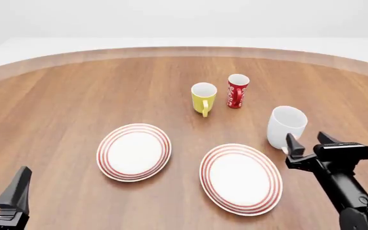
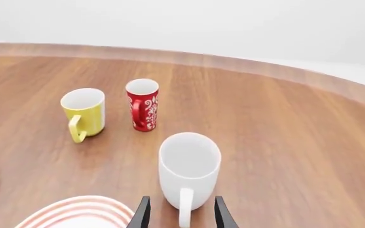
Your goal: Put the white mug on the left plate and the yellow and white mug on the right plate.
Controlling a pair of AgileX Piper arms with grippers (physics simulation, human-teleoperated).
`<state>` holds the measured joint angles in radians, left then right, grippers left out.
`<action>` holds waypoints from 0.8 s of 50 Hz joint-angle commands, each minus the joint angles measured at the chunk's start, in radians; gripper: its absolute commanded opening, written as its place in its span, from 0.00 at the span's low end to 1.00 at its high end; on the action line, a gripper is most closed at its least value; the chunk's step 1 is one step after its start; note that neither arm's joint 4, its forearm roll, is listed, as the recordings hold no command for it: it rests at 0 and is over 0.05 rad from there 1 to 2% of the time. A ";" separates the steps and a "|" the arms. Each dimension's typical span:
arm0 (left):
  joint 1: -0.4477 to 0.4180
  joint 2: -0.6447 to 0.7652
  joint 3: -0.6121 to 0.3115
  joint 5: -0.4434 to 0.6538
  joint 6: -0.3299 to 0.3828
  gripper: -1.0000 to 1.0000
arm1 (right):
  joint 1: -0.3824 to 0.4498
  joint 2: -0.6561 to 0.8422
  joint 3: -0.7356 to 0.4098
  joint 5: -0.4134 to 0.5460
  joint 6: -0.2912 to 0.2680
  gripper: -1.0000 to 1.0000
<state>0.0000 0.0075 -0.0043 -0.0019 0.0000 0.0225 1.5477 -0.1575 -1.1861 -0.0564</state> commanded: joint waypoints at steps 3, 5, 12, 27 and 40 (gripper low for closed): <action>0.000 0.000 0.000 0.000 0.000 1.00 | -0.001 0.102 -0.044 -0.032 0.008 1.00; 0.000 0.000 0.000 0.000 0.000 1.00 | 0.000 0.109 -0.049 -0.032 0.009 1.00; 0.000 0.000 0.000 0.000 0.000 1.00 | -0.002 0.137 -0.068 -0.029 0.005 1.00; 0.000 0.000 0.000 0.000 0.000 1.00 | -0.008 0.226 -0.108 -0.031 0.011 1.00; 0.000 0.000 0.000 0.000 0.000 1.00 | -0.026 0.370 -0.170 -0.033 0.029 1.00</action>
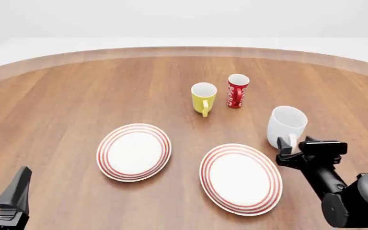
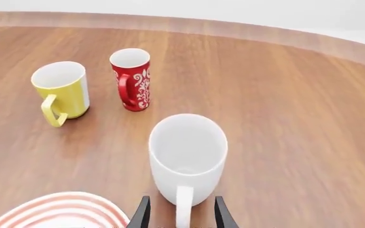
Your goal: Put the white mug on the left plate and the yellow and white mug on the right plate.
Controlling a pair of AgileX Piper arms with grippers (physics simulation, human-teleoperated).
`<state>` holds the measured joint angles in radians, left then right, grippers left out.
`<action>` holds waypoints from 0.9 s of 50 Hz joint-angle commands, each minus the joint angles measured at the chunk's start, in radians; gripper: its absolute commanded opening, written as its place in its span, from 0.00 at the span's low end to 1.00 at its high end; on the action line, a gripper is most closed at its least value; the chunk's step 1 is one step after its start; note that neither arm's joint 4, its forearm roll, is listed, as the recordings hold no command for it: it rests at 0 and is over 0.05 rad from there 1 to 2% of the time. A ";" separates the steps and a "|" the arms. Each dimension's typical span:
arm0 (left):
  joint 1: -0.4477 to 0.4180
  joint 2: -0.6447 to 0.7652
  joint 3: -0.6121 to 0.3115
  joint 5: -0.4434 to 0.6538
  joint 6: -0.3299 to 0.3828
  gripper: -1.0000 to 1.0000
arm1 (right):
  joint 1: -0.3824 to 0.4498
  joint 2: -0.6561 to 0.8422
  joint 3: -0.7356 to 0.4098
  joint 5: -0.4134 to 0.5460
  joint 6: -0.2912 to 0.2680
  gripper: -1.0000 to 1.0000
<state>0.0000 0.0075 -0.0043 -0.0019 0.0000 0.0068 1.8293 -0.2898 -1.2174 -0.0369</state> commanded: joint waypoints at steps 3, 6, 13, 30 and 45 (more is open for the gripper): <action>0.000 0.000 0.000 0.000 0.000 1.00 | -0.007 0.093 -0.041 -0.001 0.011 1.00; 0.000 0.000 0.000 0.000 0.000 1.00 | -0.007 0.094 -0.041 -0.001 0.012 1.00; 0.000 0.000 0.000 0.000 0.000 1.00 | -0.003 0.096 -0.038 -0.001 0.017 0.00; 0.000 0.000 0.000 0.000 0.000 1.00 | 0.002 -0.022 0.018 0.001 0.016 0.00; 0.000 0.000 0.000 0.000 0.000 1.00 | 0.049 -0.173 0.071 0.043 0.007 0.00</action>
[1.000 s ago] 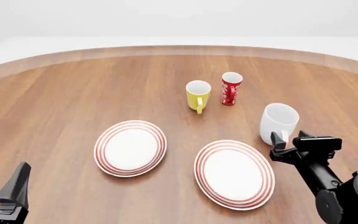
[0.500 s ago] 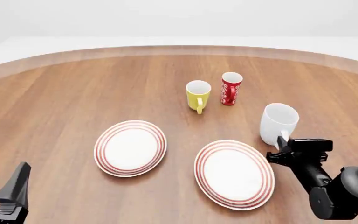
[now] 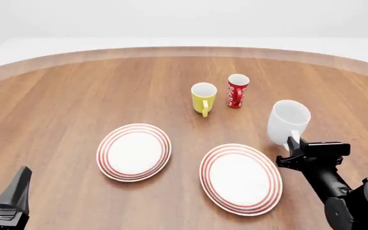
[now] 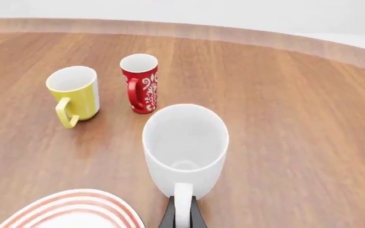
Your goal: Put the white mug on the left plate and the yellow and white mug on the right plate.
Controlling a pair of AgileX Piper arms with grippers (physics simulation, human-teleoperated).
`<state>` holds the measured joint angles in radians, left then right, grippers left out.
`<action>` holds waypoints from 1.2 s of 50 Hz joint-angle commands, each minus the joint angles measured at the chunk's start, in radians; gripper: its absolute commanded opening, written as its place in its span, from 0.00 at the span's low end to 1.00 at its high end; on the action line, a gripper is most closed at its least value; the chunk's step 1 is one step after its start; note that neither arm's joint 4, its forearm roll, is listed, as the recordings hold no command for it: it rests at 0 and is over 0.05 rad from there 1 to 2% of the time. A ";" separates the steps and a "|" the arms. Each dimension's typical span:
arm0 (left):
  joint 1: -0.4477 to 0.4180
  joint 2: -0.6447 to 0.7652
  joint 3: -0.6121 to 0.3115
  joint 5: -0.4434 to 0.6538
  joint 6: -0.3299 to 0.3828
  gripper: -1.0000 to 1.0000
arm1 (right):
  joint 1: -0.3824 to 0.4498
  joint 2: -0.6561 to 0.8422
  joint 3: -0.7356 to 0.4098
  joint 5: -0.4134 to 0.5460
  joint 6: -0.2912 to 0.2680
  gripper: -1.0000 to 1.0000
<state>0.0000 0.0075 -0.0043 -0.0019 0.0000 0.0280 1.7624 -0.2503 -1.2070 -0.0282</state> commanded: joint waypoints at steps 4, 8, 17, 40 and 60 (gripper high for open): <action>0.000 0.000 0.000 0.000 0.000 1.00 | 0.044 -0.151 0.039 0.060 -0.006 0.00; 0.000 0.000 0.000 0.000 0.000 1.00 | 0.051 -0.190 0.045 0.083 -0.006 0.00; 0.000 0.000 0.000 0.000 0.000 1.00 | 0.079 -0.316 0.062 0.154 0.002 0.00; 0.000 0.000 0.000 0.000 0.000 1.00 | 0.188 -0.472 0.029 0.290 -0.012 0.00; 0.000 0.000 0.000 0.000 0.000 1.00 | 0.284 -0.463 -0.053 0.339 -0.036 0.00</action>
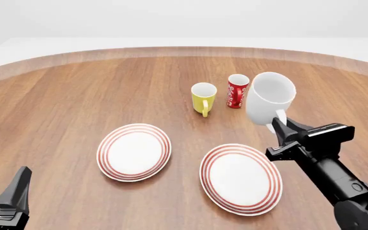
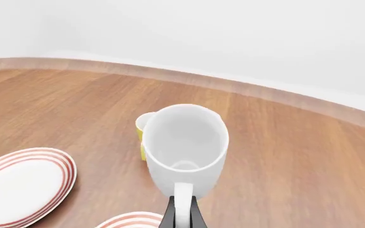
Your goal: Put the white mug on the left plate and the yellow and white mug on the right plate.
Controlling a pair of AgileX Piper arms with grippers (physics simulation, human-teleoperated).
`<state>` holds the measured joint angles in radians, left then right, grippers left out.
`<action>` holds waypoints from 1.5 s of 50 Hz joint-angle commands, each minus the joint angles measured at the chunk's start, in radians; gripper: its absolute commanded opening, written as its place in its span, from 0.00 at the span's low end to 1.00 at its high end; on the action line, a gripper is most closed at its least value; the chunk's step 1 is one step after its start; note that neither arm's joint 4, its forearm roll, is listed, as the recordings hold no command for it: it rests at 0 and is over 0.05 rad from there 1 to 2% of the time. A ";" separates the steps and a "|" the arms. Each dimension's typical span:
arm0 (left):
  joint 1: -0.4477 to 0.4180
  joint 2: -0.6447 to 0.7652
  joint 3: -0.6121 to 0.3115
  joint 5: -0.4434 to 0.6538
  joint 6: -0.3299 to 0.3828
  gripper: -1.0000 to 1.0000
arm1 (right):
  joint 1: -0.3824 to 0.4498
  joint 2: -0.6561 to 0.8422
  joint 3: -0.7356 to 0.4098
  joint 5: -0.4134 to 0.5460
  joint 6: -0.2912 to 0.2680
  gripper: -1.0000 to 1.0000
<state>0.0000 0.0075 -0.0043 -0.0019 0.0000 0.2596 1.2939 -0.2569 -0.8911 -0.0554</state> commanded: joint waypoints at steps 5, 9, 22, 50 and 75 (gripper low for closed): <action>0.000 0.000 0.000 0.000 0.000 1.00 | 0.082 0.027 -0.065 0.015 -0.013 0.00; 0.000 0.000 0.000 0.000 0.000 1.00 | 0.110 0.060 -0.088 0.006 -0.015 0.00; 0.000 0.000 0.000 0.000 0.000 1.00 | 0.185 0.079 -0.133 0.026 -0.034 0.00; 0.000 0.000 0.000 0.000 0.000 1.00 | 0.313 0.240 -0.264 0.005 -0.051 0.00; 0.000 0.000 0.000 0.000 0.000 1.00 | 0.417 0.409 -0.424 -0.004 -0.023 0.00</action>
<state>0.0000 0.0075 -0.0043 -0.0019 0.0000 0.6395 1.6455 -0.6189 -0.8941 -0.0923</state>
